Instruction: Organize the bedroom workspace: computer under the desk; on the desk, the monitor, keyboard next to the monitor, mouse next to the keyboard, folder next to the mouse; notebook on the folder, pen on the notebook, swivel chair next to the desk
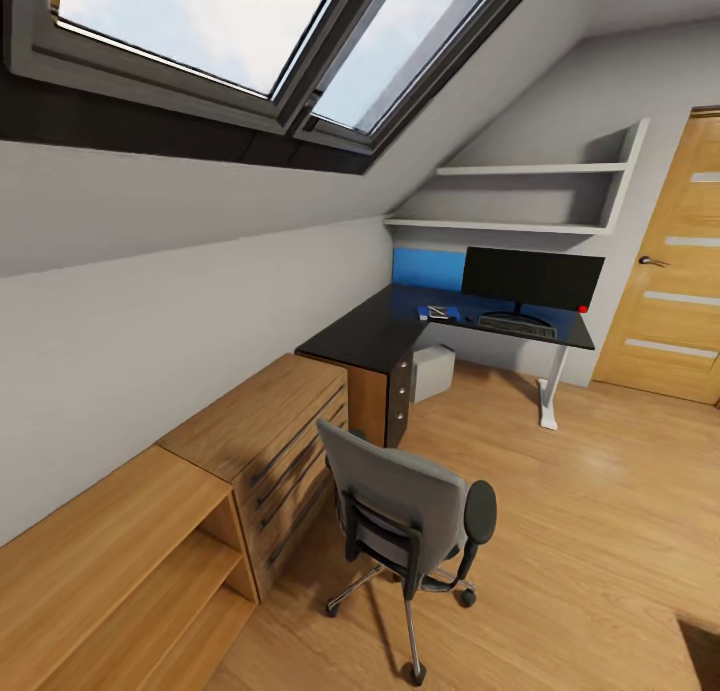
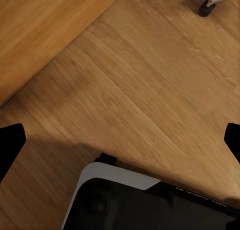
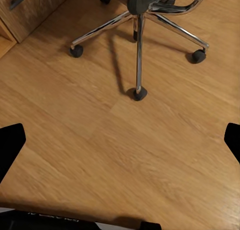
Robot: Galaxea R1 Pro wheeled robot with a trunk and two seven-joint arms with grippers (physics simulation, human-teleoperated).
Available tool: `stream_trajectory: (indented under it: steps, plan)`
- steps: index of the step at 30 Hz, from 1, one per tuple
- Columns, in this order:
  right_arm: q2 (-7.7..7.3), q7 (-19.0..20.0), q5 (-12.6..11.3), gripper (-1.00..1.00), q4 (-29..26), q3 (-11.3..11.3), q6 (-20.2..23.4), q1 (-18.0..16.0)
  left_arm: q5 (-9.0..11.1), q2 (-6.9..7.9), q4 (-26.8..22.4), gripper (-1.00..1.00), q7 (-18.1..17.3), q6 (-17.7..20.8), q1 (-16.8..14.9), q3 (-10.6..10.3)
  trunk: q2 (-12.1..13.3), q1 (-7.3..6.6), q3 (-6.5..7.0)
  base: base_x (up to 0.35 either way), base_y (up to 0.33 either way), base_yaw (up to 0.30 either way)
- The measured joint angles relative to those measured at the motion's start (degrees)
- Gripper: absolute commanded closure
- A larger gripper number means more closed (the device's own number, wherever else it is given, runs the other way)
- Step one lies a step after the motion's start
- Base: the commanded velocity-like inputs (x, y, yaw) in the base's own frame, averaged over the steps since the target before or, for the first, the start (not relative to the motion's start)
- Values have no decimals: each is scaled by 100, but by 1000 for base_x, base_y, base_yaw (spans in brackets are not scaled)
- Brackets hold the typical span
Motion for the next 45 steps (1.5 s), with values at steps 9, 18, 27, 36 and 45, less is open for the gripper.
stream_trajectory:
  steps: [9,18,27,36,45]
  plan:
    - [11,-4,-20,-100,-27,-14,-17,0,-2,-1,0,-100,0,0,-1,0,0,0,0,0,0,0]
    - [30,-17,-41,-100,-29,-21,-14,0,-3,-2,0,-100,0,0,-1,-3,0,0,-5,0,0,0]
    - [35,-94,-48,-100,-29,-28,-13,0,-2,0,1,-100,0,0,-2,-1,1,0,-71,0,0,0]
    - [27,-105,-44,-100,-29,-28,-17,0,0,-2,3,-100,0,0,-1,-2,0,0,-152,0,0,0]
    - [4,-100,-37,-100,-29,-28,-21,0,-4,-2,0,-100,-1,0,-2,-5,0,0,-175,0,13,0]
